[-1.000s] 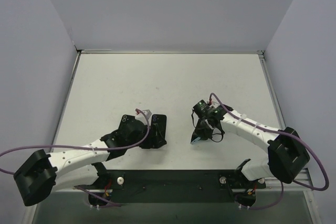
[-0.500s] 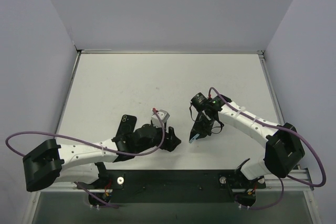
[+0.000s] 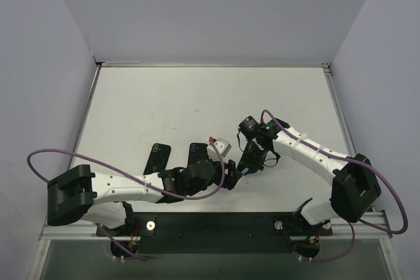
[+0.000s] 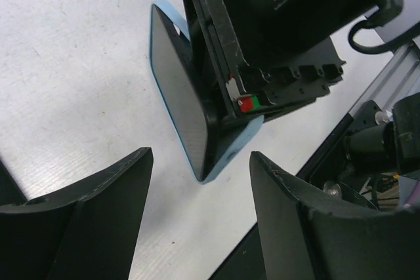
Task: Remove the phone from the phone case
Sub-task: Remove the phone case from the phone.
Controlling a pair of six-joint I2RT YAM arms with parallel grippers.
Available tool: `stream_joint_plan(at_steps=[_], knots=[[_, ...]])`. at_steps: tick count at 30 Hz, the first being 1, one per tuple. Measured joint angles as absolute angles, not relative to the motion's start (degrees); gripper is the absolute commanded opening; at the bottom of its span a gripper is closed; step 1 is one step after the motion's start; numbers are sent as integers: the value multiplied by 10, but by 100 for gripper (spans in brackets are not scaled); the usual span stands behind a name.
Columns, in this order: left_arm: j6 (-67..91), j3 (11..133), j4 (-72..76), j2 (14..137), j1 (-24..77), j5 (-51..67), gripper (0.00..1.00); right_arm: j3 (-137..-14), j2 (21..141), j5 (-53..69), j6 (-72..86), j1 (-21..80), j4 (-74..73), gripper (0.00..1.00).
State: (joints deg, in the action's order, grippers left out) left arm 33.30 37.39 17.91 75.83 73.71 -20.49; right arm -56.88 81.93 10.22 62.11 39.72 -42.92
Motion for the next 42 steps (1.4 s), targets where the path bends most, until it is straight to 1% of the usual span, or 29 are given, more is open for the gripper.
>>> stream_joint_plan(at_steps=[9, 12, 14, 16, 22, 24, 25, 26, 28, 30, 37, 42], knots=[[326, 382, 179, 778, 738, -243, 65, -567, 806, 108, 622, 397, -429, 0], [326, 382, 179, 778, 738, -253, 62, -567, 805, 108, 623, 397, -428, 0], [326, 383, 179, 779, 738, -258, 58, -567, 804, 108, 624, 397, -424, 0], [328, 387, 179, 783, 740, -263, 50, -567, 804, 108, 625, 396, -420, 0], [343, 412, 170, 808, 747, -289, 34, -567, 804, 102, 629, 393, -403, 0], [344, 434, 152, 824, 750, -300, 26, -567, 803, 96, 630, 393, -399, 0], [345, 444, 145, 832, 752, -303, 24, -567, 802, 90, 630, 393, -398, 0], [344, 452, 138, 838, 753, -307, 16, -567, 802, 83, 630, 393, -397, 0], [339, 470, 118, 850, 756, -316, 10, -567, 802, 73, 631, 394, -398, 0], [336, 477, 106, 854, 757, -322, 0, -565, 802, 69, 631, 394, -398, 0], [335, 481, 70, 851, 760, -325, 0, -536, 798, 86, 622, 399, -363, 0], [332, 466, 28, 813, 743, -320, 0, -484, 755, 99, 566, 409, -334, 0]])
